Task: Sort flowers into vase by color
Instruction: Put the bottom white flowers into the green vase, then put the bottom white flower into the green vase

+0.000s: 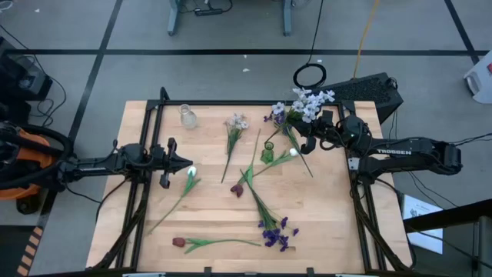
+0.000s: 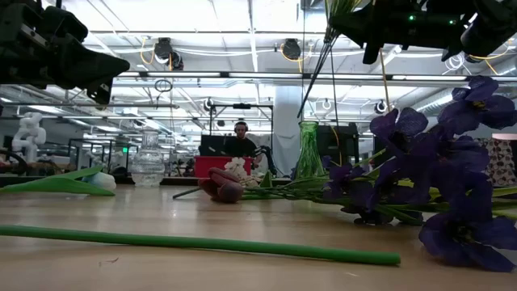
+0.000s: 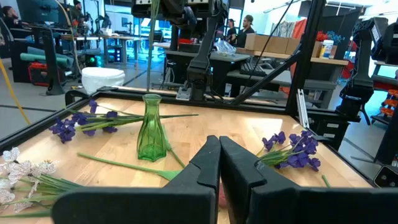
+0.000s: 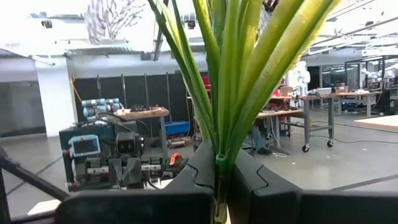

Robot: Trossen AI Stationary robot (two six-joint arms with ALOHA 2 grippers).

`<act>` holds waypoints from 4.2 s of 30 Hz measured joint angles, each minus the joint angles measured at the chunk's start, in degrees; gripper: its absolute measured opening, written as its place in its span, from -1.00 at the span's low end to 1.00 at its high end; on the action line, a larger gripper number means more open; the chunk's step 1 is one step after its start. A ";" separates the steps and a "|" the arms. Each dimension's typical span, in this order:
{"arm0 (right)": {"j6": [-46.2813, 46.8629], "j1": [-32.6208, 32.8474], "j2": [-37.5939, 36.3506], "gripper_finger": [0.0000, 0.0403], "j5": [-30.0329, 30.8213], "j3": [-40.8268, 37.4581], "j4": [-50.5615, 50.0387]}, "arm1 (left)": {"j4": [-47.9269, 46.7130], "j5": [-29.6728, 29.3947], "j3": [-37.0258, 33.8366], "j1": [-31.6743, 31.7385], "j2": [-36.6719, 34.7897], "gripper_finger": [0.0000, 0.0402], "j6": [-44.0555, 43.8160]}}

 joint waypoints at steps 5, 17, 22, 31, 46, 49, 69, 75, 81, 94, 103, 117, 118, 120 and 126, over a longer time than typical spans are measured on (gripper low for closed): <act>-0.03 0.02 0.00 -0.97 1.31 0.00 -0.67 | 0.02 0.01 0.02 0.02 0.02 -0.93 0.01; 0.02 0.02 -0.02 -0.97 1.27 0.02 -3.35 | 0.01 0.00 0.01 0.02 0.00 -0.93 0.00; 0.04 0.02 -1.03 -0.97 1.14 0.57 -3.34 | 0.00 0.00 0.02 0.01 0.00 -0.93 -0.01; 0.19 0.05 -2.96 -0.97 1.09 2.29 -10.93 | 0.00 -0.01 0.01 0.00 -0.01 -0.93 -0.01; 2.46 1.16 2.27 -0.97 0.89 2.40 -11.45 | 0.02 -0.01 0.00 0.02 0.02 -0.93 0.01; 2.43 2.24 5.28 -0.97 0.81 2.40 -9.85 | 0.02 0.00 0.00 0.01 0.01 -0.93 -0.01; 4.48 5.14 17.74 -0.77 1.00 2.49 -9.77 | 0.03 0.01 0.01 0.01 0.02 -0.93 0.01; 5.02 5.49 19.03 -0.52 0.83 2.38 -10.43 | 0.02 0.00 0.00 -0.01 0.02 -0.93 0.00; 5.01 5.46 13.79 -0.22 0.85 2.38 -15.77 | 0.02 0.02 0.02 -0.01 0.01 -0.93 0.00; 9.45 5.48 -7.58 -0.08 3.67 2.38 -41.01 | 0.01 -0.01 0.00 0.01 0.01 -0.93 0.01; 27.23 5.46 -14.12 -0.58 4.13 11.12 -79.64 | 0.00 0.00 0.00 0.02 0.01 -0.93 -0.01; 53.62 7.34 -7.11 -0.98 -0.82 18.17 -115.18 | 0.31 0.02 0.00 -0.01 0.00 -0.93 -0.09; 54.54 7.34 -6.84 -0.98 -0.84 17.93 -114.96 | 0.32 0.02 0.00 -0.01 0.01 -0.93 -0.68; 55.06 7.34 -6.30 -0.99 -0.85 17.54 -114.00 | 0.35 0.02 0.00 -0.05 0.00 -0.93 -6.44; 55.93 7.34 -5.00 -0.99 -0.28 16.18 -107.26 | 0.39 0.02 0.00 -0.05 0.02 -0.93 -39.96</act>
